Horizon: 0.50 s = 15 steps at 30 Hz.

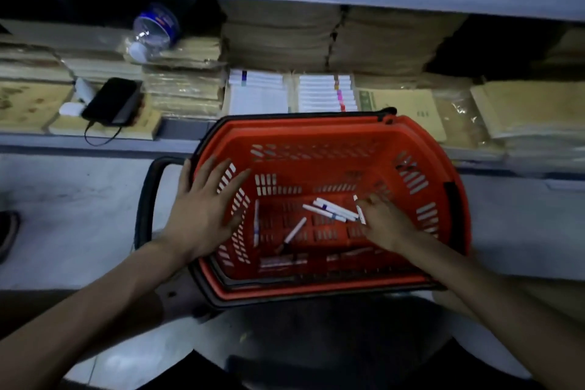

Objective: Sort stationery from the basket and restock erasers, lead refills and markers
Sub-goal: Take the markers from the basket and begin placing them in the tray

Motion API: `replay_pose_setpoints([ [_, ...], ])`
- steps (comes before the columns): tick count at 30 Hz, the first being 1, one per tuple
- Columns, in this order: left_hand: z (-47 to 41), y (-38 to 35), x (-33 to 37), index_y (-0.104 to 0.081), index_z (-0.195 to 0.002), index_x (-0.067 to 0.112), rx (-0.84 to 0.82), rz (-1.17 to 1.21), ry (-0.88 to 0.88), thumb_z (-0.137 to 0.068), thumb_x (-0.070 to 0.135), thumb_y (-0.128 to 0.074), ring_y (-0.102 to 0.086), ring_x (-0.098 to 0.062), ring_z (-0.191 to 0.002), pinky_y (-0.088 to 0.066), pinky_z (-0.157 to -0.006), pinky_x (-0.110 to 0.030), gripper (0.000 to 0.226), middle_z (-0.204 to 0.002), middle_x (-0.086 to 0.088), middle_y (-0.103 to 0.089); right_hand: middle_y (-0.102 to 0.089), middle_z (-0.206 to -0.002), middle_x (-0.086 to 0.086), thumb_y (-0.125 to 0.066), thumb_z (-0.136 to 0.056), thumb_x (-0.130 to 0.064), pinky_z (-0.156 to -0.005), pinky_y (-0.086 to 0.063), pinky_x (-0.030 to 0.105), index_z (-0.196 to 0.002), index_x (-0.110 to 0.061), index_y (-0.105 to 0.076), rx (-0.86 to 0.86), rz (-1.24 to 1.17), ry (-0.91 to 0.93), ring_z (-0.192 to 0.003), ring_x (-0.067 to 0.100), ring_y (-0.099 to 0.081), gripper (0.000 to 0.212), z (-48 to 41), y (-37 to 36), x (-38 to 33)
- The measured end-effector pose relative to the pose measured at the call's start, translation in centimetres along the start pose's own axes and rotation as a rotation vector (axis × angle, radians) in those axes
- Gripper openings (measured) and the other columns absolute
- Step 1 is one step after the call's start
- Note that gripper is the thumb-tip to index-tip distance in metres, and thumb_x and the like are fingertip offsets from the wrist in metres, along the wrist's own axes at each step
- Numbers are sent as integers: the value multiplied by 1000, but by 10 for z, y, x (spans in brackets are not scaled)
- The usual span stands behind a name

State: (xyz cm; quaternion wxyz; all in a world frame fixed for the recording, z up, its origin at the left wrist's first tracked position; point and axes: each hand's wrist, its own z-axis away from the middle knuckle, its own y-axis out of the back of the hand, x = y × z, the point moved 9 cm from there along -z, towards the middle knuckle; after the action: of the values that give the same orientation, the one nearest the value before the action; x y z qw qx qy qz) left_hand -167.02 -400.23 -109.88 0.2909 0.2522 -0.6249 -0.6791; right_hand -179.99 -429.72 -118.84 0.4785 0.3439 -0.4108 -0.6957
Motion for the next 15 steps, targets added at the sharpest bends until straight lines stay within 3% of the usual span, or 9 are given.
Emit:
replay_pose_setpoints([
  [4, 7, 0, 9, -32, -158, 28, 44, -19, 11, -81, 59, -42, -13, -31, -156, -11, -118, -69, 84, -165, -14, -28, -55, -135, 16, -61, -92, -23, -96, -52, 42, -139, -13, -54, -20, -97, -88, -120, 38, -58, 48, 13, -33, 4],
  [10, 38, -5, 27, -32, -159, 27, 61, -135, -40, -82, 61, -50, -2, -34, -157, -10, -115, -72, 86, -168, -17, -18, -68, -125, 17, -66, -94, -36, -94, -55, 37, -124, -12, -66, -235, -155, -305, -115, 34, -66, 39, 24, -96, 25],
  [15, 52, -5, 33, -36, -157, 25, 82, -144, -39, -85, 57, -53, -3, -35, -157, -11, -115, -72, 81, -165, -18, -26, -67, -126, 21, -68, -92, -31, -93, -54, 42, -125, -1, -62, -98, -245, -531, -116, 38, -66, 45, -14, -110, 50],
])
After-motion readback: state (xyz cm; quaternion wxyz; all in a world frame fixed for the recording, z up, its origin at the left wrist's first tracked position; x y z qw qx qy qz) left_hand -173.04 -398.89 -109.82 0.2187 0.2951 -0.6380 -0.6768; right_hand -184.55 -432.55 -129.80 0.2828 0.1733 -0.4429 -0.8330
